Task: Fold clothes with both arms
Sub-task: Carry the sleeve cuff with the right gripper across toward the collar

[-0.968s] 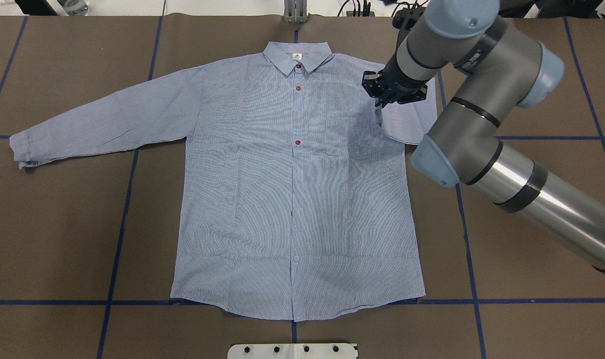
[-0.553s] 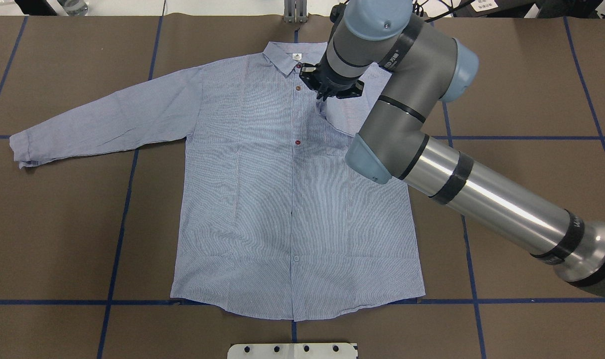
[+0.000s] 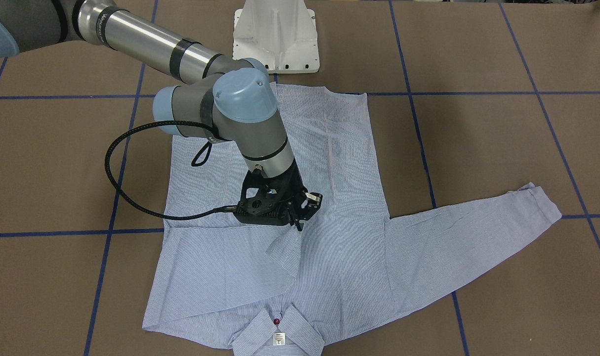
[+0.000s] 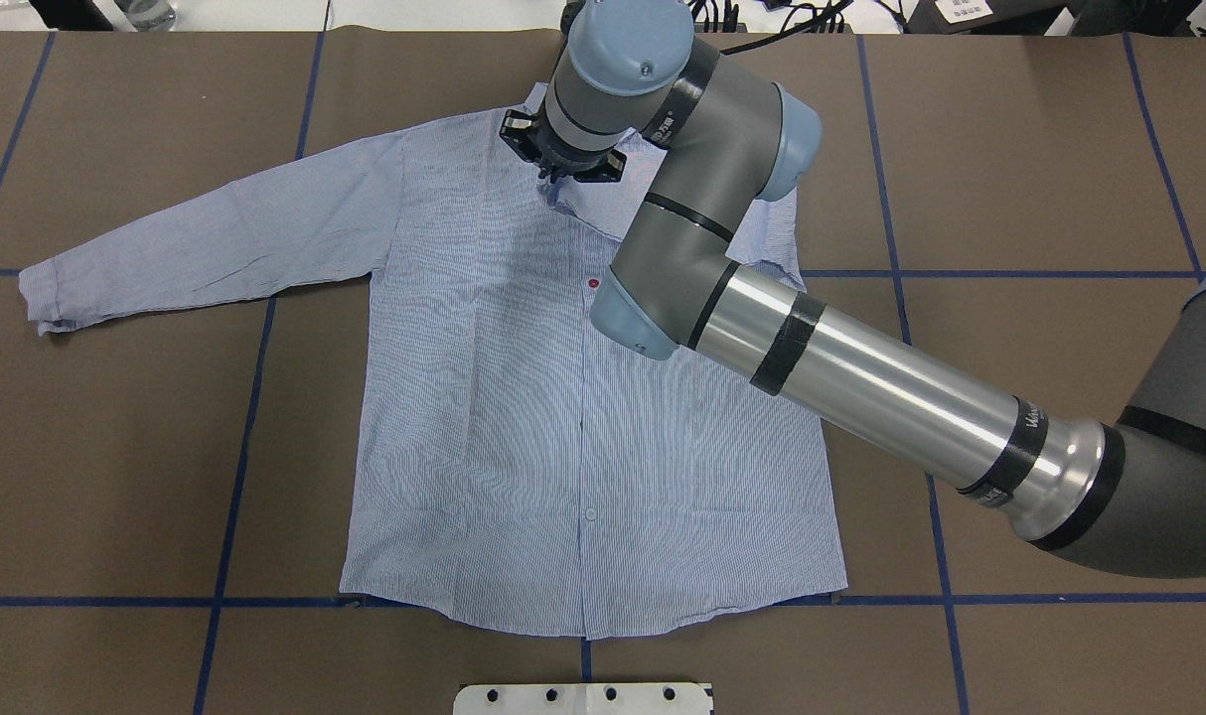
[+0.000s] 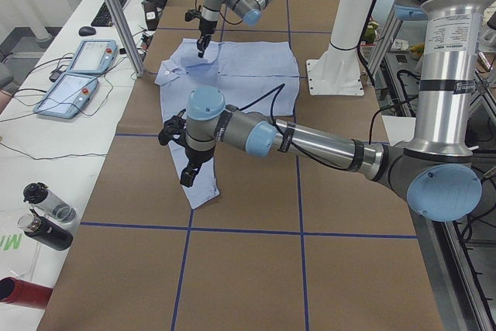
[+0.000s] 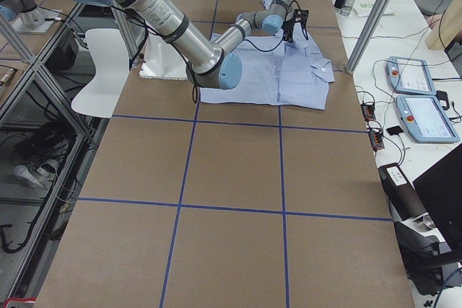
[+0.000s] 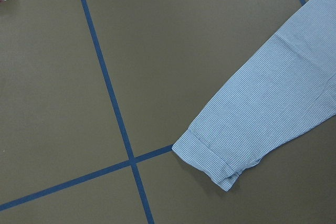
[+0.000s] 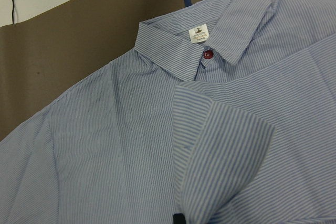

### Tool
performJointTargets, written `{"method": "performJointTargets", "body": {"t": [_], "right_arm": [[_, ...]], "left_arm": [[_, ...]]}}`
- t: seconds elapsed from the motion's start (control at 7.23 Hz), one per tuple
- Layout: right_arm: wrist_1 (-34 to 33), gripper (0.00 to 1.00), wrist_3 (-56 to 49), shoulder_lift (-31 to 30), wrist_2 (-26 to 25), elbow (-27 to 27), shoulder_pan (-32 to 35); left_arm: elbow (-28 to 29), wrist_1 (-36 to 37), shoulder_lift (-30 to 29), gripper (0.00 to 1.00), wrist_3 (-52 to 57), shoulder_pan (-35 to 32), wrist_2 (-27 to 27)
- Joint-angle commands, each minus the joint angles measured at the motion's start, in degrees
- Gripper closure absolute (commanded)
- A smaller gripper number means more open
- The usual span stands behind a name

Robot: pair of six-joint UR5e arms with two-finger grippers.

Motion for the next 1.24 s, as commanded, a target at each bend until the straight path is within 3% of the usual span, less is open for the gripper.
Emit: {"method": "performJointTargets", "body": {"t": [0.0, 0.28, 0.41, 0.55, 0.69, 0.83, 1.11], "right_arm": [[0.57, 1.0, 0.49, 2.16, -1.86, -2.43, -1.35], [0.57, 1.0, 0.49, 2.16, -2.56, -2.6, -1.62], [0.57, 0.75, 0.49, 2.16, -2.82, -2.6, -1.71], [0.66, 0.4, 0.49, 3.29, -3.52, -4.17, -1.97], [2.31, 0.11, 0.58, 7.31, -5.44, -9.84, -2.84], [3.37, 0.02, 3.02, 8.48, -6.16, -11.64, -3.2], [3.3, 0.02, 4.7, 9.28, -6.34, -12.18, -3.2]], "left_arm": [[0.01, 0.0, 0.0, 0.0, 0.0, 0.0, 0.0], [-0.08, 0.0, 0.0, 0.0, 0.0, 0.0, 0.0], [-0.08, 0.0, 0.0, 0.0, 0.0, 0.0, 0.0], [-0.16, 0.0, 0.0, 0.0, 0.0, -0.09, 0.0], [-0.6, 0.0, 0.0, 0.0, -0.09, -0.09, 0.0], [-0.95, 0.0, 0.09, 0.0, -0.09, -0.09, 0.0], [-0.87, 0.09, 0.09, 0.0, -0.18, 0.0, -0.26]]}}
